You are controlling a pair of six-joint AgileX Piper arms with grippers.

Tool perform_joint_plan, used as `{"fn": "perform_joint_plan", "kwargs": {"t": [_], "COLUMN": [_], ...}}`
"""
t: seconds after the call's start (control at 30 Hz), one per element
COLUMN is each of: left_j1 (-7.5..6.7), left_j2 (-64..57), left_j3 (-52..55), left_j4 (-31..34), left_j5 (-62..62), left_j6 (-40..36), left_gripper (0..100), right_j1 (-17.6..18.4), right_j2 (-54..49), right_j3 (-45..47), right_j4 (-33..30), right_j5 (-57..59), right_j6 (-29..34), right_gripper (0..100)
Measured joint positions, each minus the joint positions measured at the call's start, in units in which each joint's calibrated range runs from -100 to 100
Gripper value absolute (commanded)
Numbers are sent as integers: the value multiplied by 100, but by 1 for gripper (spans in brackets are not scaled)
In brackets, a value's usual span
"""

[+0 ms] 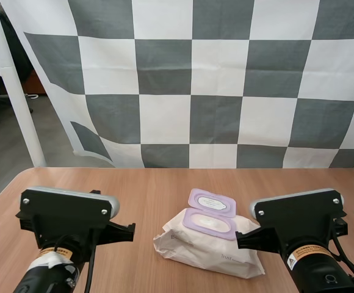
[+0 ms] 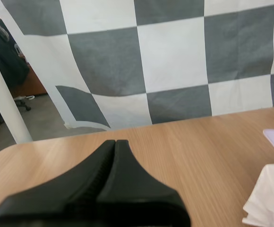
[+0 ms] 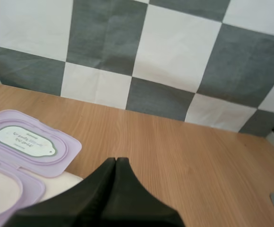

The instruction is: Open the wet wipes lid

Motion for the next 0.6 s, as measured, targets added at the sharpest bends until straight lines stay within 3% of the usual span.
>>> {"fn": "perform_joint_plan", "kwargs": {"t": [0.17,0.53,0.6], "left_j1": [-43,-52,3], "left_j2": [0,0,0], "left_j3": [-2,0,0], "left_j4": [861,2741,2958], "left_j5": [657,674,674], "left_j6": [-714,-2362,-2670], "left_gripper": [0,0,0], "right_j1": [-33,-33,-33], "right_j2": [0,0,0], "right_j3": [0,0,0], "right_j4": [44,89,89], "right_j5": [361,533,533], "right_j6": [327,664,664], "right_gripper": [0,0,0]}}
